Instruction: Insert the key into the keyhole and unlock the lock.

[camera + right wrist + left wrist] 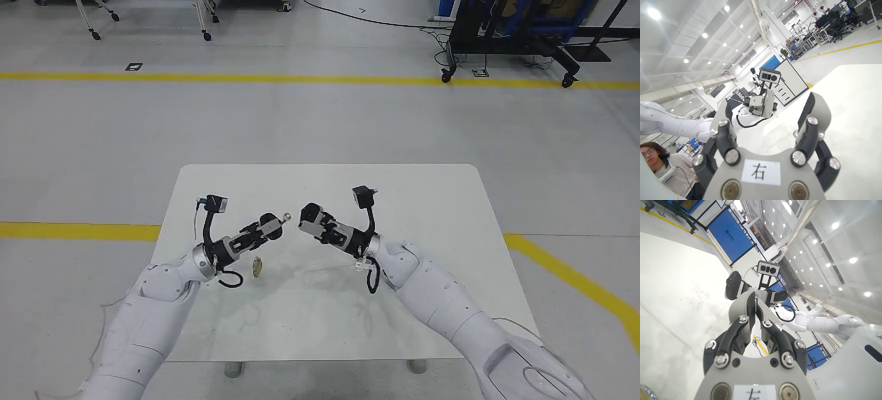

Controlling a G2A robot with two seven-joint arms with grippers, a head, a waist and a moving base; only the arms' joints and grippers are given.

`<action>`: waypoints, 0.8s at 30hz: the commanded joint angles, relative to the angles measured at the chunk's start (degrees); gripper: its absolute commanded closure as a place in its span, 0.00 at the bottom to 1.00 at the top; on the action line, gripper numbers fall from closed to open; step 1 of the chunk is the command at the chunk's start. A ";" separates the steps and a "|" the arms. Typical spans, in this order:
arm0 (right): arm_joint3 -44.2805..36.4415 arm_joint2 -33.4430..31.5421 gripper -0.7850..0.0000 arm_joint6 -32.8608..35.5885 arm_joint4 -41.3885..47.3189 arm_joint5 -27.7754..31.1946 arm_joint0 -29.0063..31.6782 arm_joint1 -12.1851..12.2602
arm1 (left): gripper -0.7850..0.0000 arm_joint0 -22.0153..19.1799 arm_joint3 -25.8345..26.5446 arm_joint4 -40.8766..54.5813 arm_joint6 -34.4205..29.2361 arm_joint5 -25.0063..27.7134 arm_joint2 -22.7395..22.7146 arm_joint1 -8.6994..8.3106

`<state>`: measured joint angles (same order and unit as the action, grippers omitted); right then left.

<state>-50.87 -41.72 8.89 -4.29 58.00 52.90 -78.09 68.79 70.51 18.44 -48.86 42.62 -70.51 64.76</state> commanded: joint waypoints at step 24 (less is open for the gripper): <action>-2.96 -6.15 0.00 31.99 5.11 -4.50 0.69 6.28 | 1.00 -4.11 0.62 -0.10 -18.74 -9.45 4.68 -0.50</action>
<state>-52.84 -47.78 35.04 -2.74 54.17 53.34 -72.26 65.35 71.48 18.16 -64.18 33.33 -66.27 64.33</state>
